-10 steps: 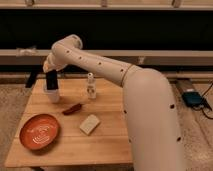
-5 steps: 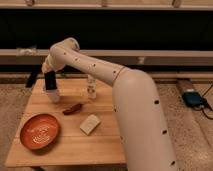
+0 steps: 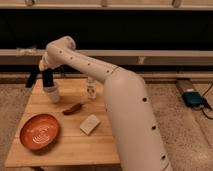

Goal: Place the eraser in the ceramic cup

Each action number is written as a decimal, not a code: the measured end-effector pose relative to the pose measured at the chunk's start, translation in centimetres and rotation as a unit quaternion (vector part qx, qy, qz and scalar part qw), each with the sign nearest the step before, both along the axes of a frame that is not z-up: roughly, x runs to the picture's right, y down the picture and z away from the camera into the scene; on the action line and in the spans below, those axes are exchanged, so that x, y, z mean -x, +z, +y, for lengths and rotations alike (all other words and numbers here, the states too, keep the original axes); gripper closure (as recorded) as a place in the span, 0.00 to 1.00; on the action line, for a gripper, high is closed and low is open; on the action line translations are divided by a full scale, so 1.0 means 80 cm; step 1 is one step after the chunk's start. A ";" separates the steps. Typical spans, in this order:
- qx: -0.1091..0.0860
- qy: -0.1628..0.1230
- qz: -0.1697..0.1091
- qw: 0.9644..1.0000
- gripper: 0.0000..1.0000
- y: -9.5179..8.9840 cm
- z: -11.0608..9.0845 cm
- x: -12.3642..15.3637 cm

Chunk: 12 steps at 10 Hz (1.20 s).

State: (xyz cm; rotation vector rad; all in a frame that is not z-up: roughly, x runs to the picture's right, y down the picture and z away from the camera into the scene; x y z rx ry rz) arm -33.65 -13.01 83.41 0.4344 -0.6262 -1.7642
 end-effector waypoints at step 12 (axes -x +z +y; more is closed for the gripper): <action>-0.001 -0.001 0.017 1.000 0.20 0.028 0.034 -0.018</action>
